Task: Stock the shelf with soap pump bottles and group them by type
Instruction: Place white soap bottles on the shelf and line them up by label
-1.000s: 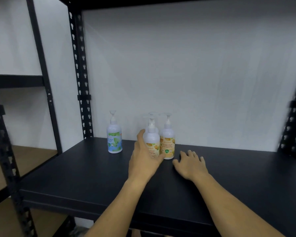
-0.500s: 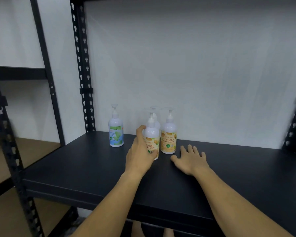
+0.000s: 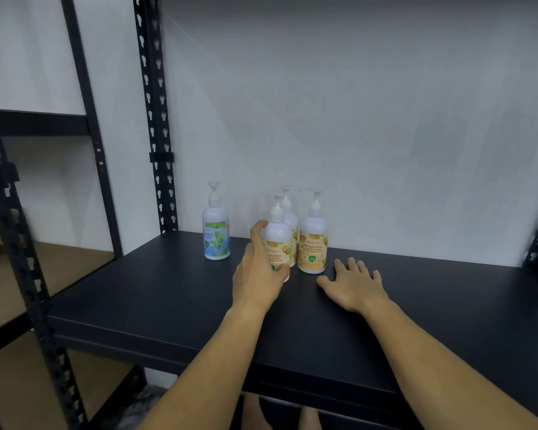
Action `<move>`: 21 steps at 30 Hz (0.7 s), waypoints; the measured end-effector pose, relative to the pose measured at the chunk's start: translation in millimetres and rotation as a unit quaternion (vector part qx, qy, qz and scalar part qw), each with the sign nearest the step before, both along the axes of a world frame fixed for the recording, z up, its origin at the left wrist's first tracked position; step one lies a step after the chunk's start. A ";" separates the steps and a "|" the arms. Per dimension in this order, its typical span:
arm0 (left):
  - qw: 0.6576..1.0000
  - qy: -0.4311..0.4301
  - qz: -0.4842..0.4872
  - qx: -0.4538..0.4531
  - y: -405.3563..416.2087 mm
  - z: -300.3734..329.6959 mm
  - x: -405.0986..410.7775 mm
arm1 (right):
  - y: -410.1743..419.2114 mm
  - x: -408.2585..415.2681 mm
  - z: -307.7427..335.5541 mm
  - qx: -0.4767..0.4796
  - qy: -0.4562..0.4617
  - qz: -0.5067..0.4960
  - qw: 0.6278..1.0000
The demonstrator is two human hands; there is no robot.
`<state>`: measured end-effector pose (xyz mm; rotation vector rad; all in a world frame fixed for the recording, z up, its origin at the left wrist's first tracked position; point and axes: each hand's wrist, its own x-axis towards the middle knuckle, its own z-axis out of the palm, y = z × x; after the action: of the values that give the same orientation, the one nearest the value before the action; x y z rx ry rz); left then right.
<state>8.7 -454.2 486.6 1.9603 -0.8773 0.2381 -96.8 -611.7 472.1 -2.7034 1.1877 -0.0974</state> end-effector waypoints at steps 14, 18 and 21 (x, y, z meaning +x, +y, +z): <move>1.000 -0.008 -0.006 -0.001 0.3 -3.2 0.8 | 0.7 -0.4 -0.5 0.001 -0.007 -0.001 1.000; 1.000 -0.009 -0.008 -0.003 0.1 -4.0 0.6 | 1.0 -0.6 -0.3 0.000 -0.007 -0.002 1.000; 1.000 -0.016 -0.008 -0.003 -1.0 -4.8 0.3 | 0.3 -0.7 -0.9 -0.003 -0.010 -0.001 1.000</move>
<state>9.0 -455.1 481.8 1.9476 -0.9118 0.2637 -97.5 -611.3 471.3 -2.7004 1.1865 -0.1271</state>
